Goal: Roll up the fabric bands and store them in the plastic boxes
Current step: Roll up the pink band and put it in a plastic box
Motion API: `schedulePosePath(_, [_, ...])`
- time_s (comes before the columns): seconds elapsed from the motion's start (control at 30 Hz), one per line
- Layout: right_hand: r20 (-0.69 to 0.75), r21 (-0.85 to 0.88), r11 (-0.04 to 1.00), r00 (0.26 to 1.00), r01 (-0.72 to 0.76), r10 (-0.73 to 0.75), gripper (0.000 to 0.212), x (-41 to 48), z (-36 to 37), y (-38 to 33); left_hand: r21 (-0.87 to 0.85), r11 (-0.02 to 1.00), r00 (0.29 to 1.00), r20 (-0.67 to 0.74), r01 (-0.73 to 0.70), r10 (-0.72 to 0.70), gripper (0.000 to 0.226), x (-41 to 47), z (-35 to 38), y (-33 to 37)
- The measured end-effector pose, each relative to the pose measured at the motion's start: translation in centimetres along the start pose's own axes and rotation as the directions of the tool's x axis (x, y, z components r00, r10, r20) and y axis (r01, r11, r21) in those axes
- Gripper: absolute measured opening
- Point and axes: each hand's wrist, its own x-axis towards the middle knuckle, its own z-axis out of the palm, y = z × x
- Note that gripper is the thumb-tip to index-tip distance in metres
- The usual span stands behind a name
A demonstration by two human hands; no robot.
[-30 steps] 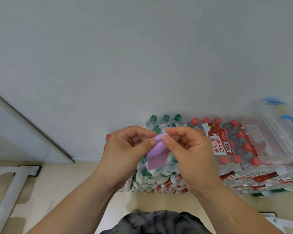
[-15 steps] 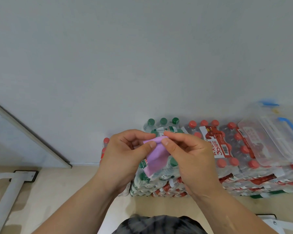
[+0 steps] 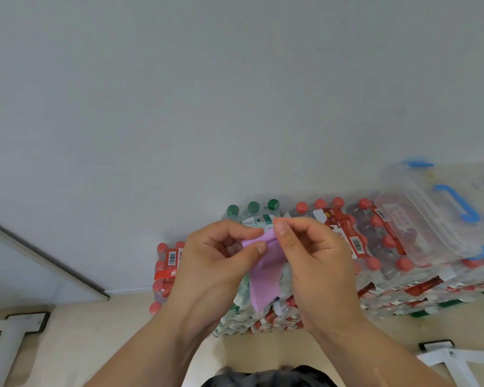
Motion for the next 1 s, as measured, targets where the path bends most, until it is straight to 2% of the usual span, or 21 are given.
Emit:
schedulePosePath(0.03, [-0.022, 0.017, 1.000, 1.000, -0.021, 0.021, 0.007, 0.2, -0.2, -0.1, 0.007, 1.000, 1.000, 0.001, -0.004, 0.004, 0.024, 0.1, 0.3, -0.1])
schedulePosePath(0.13, [-0.059, 0.050, 0.997, 0.997, -0.052, 0.055, 0.017, 0.6, -1.4, 0.2, 0.003, 1.000, 1.000, -0.007, 0.017, -0.017, 0.023, 0.2, 1.2, -0.2])
schedulePosePath(0.23, [-0.011, 0.051, 0.998, 0.999, -0.033, 0.034, 0.006, 1.1, -2.9, 0.2, -0.039, 0.996, 0.996, -0.005, 0.086, -0.086, 0.018, 0.2, 2.5, -0.1])
schedulePosePath(0.33, [0.018, 0.079, 0.997, 1.000, -0.001, -0.001, 0.007, 1.7, -4.9, 0.2, 0.004, 0.996, 0.996, 0.016, 0.093, -0.093, 0.010, 0.3, 4.0, -0.3])
schedulePosePath(0.53, [0.089, 0.103, 0.992, 0.994, -0.070, 0.061, 0.003, 3.6, -9.7, 0.6, 0.053, 0.998, 0.999, 0.025, 0.032, -0.033, 0.024, 1.0, 8.4, 0.3])
schedulePosePath(0.7, [0.102, 0.096, 0.994, 0.994, -0.054, 0.044, 0.014, 4.9, -13.9, 1.1, 0.077, 0.997, 0.999, 0.033, 0.002, -0.005, 0.026, 1.6, 12.4, 0.4])
schedulePosePath(0.83, [0.120, 0.151, 0.986, 0.991, -0.074, 0.056, 0.006, 5.4, -17.2, 2.1, 0.000, 1.000, 0.999, 0.018, 0.031, -0.031, 0.006, 1.4, 16.3, 0.1])
schedulePosePath(0.9, [0.145, 0.166, 0.981, 0.987, -0.099, 0.075, 0.003, 5.7, -19.0, 2.7, 0.017, 1.000, 1.000, 0.005, 0.018, -0.018, 0.006, 1.2, 18.1, -0.3])
schedulePosePath(1.0, [0.192, 0.215, 0.968, 0.978, -0.126, 0.084, 0.012, 6.3, -21.7, 3.3, 0.058, 0.998, 1.000, 0.003, 0.007, -0.007, 0.004, 0.9, 20.6, -1.0])
